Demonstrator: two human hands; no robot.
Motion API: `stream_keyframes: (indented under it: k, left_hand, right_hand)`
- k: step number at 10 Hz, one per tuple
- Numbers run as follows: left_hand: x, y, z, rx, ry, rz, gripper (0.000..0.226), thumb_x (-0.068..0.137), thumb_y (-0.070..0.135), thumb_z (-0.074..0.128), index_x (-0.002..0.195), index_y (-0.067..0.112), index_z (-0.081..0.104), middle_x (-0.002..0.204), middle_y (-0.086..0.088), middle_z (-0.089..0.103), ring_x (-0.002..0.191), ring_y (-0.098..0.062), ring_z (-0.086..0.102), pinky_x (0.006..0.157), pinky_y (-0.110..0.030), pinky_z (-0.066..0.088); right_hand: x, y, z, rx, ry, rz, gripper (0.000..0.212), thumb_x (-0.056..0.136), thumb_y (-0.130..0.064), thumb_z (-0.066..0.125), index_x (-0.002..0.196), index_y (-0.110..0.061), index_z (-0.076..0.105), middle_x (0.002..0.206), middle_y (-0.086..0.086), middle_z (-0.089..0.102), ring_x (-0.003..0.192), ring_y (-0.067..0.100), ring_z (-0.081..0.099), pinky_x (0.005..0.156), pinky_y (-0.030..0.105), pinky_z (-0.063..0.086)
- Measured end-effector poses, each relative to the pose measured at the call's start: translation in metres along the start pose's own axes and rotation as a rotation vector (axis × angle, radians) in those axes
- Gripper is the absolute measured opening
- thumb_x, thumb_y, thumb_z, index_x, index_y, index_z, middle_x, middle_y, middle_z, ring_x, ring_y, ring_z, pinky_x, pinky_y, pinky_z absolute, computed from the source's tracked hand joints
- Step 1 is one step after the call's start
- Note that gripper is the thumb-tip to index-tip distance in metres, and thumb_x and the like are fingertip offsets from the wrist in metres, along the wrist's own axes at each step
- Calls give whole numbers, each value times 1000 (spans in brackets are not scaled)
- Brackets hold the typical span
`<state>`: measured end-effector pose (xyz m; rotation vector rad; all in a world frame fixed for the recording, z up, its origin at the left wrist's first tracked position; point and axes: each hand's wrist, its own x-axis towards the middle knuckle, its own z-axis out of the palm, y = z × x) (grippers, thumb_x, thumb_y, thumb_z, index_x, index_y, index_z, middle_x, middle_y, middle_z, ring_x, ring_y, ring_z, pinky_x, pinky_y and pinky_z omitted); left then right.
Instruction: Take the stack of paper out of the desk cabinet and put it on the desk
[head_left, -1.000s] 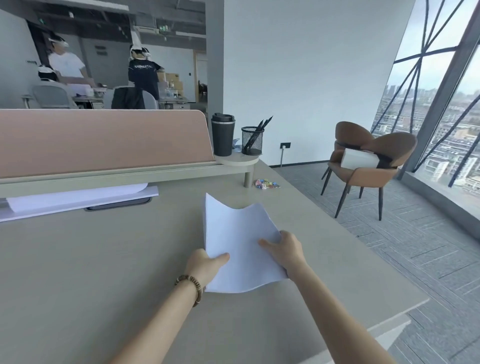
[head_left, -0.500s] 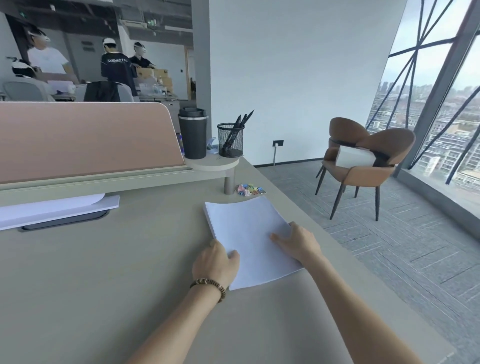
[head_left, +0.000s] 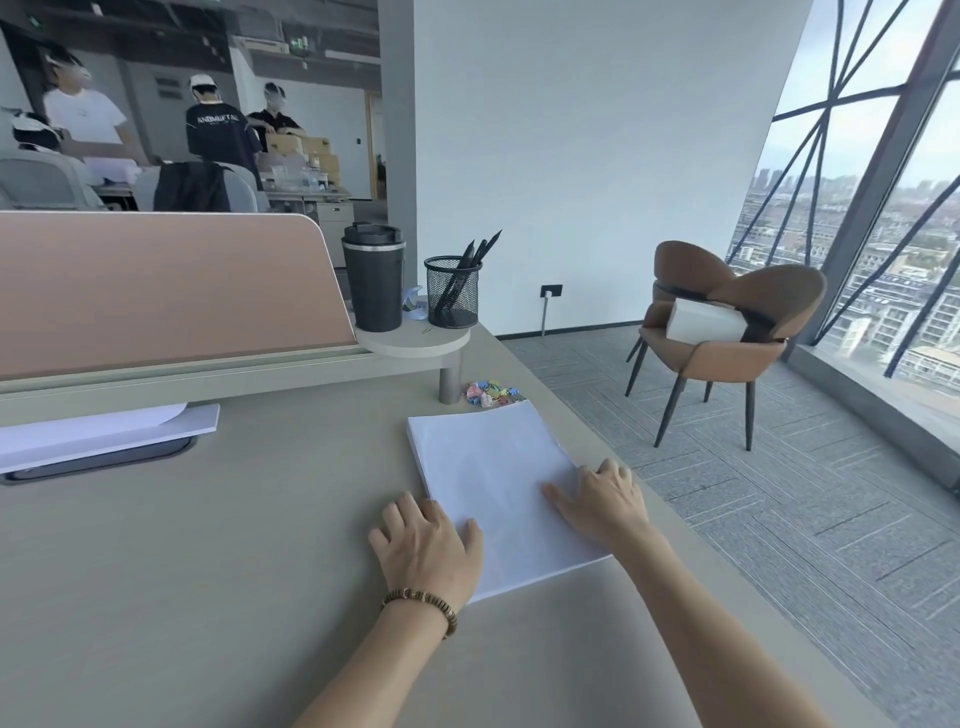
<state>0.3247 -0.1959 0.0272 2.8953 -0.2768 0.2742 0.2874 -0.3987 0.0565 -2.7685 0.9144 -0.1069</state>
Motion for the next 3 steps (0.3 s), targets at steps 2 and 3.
stream_keyframes:
  k: [2, 3]
  left_hand:
    - [1, -4, -15, -70, -89, -15, 81, 90, 64, 28, 148, 7, 34, 159, -18, 24, 148, -32, 14, 110, -47, 27]
    - [2, -10, -46, -201, -45, 60, 84, 92, 65, 31, 153, 9, 22, 162, -18, 12, 151, -34, 0, 116, -47, 20]
  right_hand:
    - [-9, -4, -7, 10, 170, -34, 64, 92, -65, 44, 125, -12, 58, 127, 14, 53, 123, 35, 48, 102, 41, 40]
    - [-22, -13, -20, 122, 356, -129, 56, 96, -53, 50, 136, -14, 54, 126, 13, 54, 120, 35, 50, 99, 41, 41]
